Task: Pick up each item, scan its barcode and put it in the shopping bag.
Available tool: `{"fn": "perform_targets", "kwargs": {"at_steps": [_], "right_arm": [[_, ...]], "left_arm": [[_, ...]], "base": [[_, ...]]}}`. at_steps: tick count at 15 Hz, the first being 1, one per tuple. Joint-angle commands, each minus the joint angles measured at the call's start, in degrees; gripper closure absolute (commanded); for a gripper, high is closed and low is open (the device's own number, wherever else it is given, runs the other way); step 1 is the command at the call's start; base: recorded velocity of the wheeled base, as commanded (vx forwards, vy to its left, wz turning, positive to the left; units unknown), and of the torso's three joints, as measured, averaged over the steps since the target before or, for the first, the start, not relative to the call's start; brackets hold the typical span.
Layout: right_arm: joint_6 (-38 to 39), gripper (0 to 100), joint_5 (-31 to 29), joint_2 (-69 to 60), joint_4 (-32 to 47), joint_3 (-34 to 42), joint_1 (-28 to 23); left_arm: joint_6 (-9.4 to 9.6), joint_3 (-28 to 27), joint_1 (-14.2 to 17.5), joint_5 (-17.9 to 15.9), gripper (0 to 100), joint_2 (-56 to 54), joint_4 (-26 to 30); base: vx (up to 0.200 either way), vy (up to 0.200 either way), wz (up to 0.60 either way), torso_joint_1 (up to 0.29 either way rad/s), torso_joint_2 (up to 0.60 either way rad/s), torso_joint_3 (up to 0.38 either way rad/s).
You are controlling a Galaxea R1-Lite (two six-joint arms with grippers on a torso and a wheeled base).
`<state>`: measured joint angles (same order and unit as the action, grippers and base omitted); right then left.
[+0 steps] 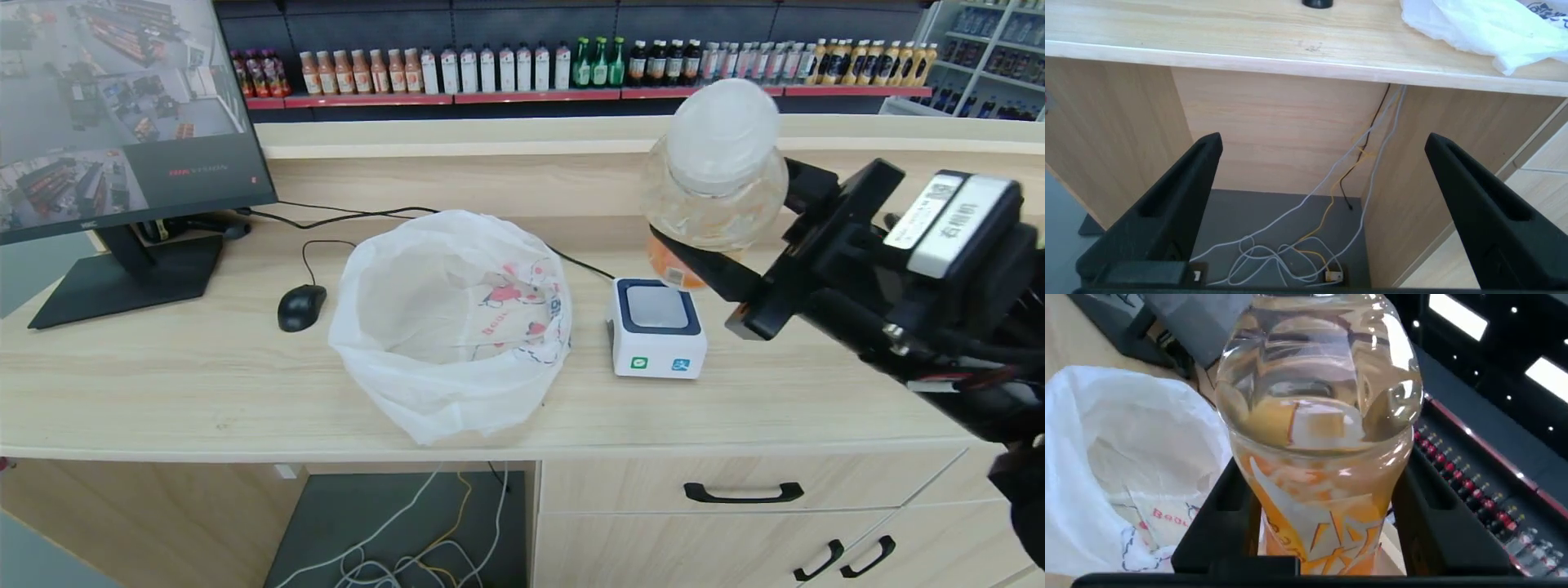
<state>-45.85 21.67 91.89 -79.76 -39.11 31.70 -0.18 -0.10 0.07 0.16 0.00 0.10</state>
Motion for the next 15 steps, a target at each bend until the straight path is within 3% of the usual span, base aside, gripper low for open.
{"fn": "perform_targets", "kwargs": {"at_steps": [1,8,15], "right_arm": [[-2.8,100,3.5,8.4,-1.4,-4.9,-1.9],[-12.6,100,14.0,12.3,-1.8,-4.8,-9.7],[-20.9,100,18.8,14.2,-1.8,-4.3,-10.7]], "left_arm": [[0.01,0.0,0.0,0.0,0,0.0,0.0],[0.01,0.0,0.0,0.0,0,0.0,0.0],[0.01,0.0,0.0,0.0,0,0.0,0.0]], "base": [[0.0,0.0,0.0,0.0,0.0,0.0],[0.0,0.0,0.0,0.0,0.0,0.0],[0.0,0.0,0.0,0.0,0.0,0.0]]}}
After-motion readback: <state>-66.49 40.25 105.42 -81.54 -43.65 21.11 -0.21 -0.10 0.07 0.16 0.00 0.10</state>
